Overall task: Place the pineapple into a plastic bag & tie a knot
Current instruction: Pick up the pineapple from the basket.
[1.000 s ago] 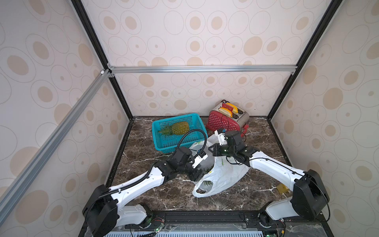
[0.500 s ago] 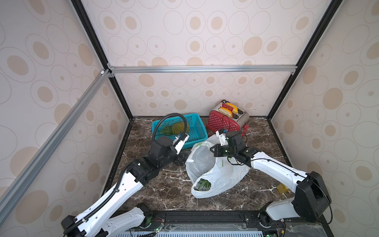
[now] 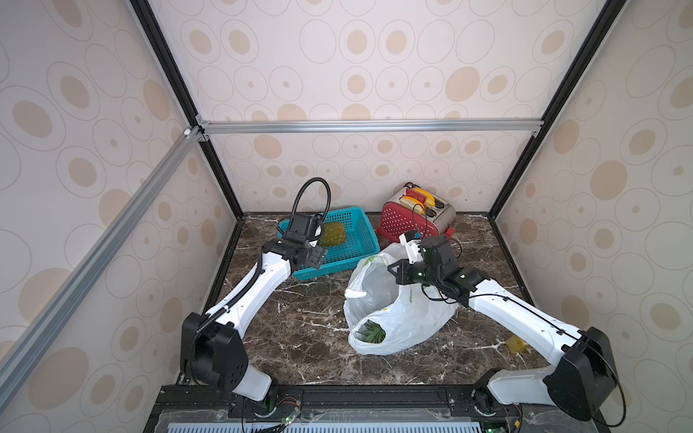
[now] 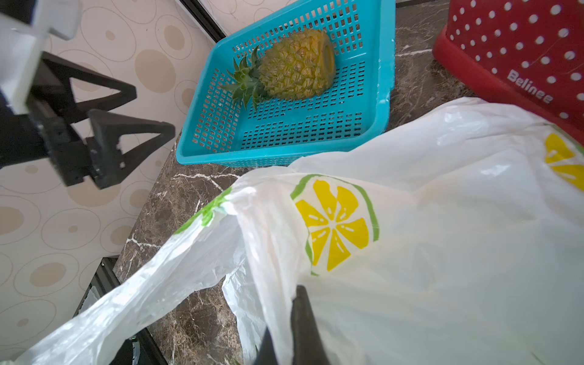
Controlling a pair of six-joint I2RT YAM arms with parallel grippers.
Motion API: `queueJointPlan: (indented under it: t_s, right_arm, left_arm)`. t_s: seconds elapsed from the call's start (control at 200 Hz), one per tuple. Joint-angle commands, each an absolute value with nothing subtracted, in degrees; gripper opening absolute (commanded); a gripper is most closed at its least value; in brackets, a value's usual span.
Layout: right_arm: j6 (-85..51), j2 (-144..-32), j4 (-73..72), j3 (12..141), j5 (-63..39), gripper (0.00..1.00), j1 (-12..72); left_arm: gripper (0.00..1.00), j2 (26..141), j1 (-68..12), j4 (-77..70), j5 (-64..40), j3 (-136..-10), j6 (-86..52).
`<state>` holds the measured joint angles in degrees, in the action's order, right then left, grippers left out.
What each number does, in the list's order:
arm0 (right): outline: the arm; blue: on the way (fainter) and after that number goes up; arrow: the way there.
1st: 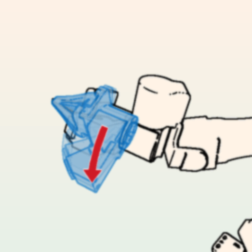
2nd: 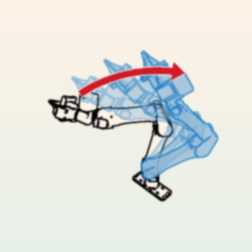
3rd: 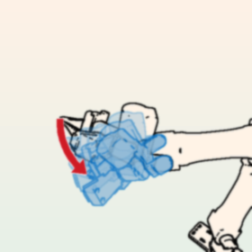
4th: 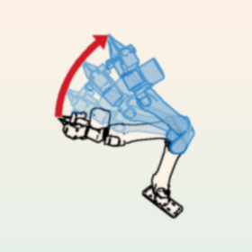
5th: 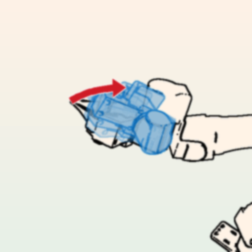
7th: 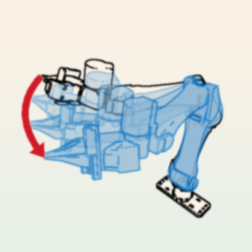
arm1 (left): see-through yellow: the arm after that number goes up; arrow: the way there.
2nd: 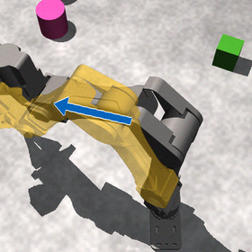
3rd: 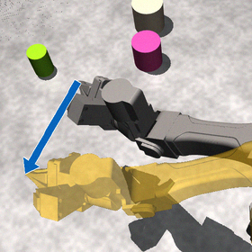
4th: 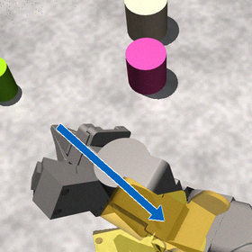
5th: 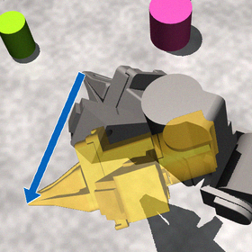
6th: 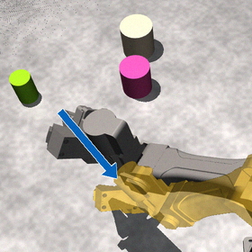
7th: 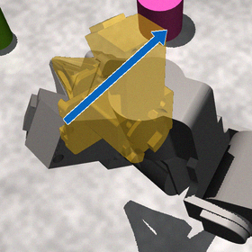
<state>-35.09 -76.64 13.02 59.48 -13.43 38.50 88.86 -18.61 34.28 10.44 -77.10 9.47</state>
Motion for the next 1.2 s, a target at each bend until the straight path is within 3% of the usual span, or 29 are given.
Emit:
queueJointPlan:
  t_s: [0.0,0.145,0.285,0.426,0.616,0.771,1.097,1.197]
  right_arm:
    - [-33.94,-77.51,14.74,61.25,-14.37,0.0,38.5]
    - [-33.91,-77.79,15.49,62.0,-15.04,0.0,38.44]
    - [-32.72,-77.78,20.24,64.13,-15.83,0.0,38.47]
    - [-31.86,-77.67,23.49,65.1,-16.28,0.0,38.26]
    - [-31.32,-78.39,25.91,66.58,-18.0,0.0,37.6]
    - [-31.23,-78.75,27.01,67.14,-18.5,0.0,37.27]
    - [-31.51,-78.4,27.83,66.94,-17.63,0.0,36.92]
    - [-31.64,-78.22,27.9,66.81,-17.58,0.0,36.92]
  left_arm:
    - [0.91,93.03,-15.54,32.67,3.91,-81.05,21.79]
    - [0.91,98.93,-12.13,30.88,-4.72,-83.27,37.57]
    - [0.92,105.54,-9.36,29.83,-6.92,-87.1,49.69]
    - [0.99,111.63,-8.18,24.83,-3.78,-90.28,52.91]
    - [0.99,116.67,-7.15,16.07,-1.77,-91.8,56.66]
    - [0.98,122.61,-6.5,18.57,-2.09,-96.91,60.94]
    - [0.84,127.48,-5.74,15.23,-1.46,-96.58,60.49]
    - [0.74,129.02,-5.53,13.26,-0.68,-96.8,60.02]
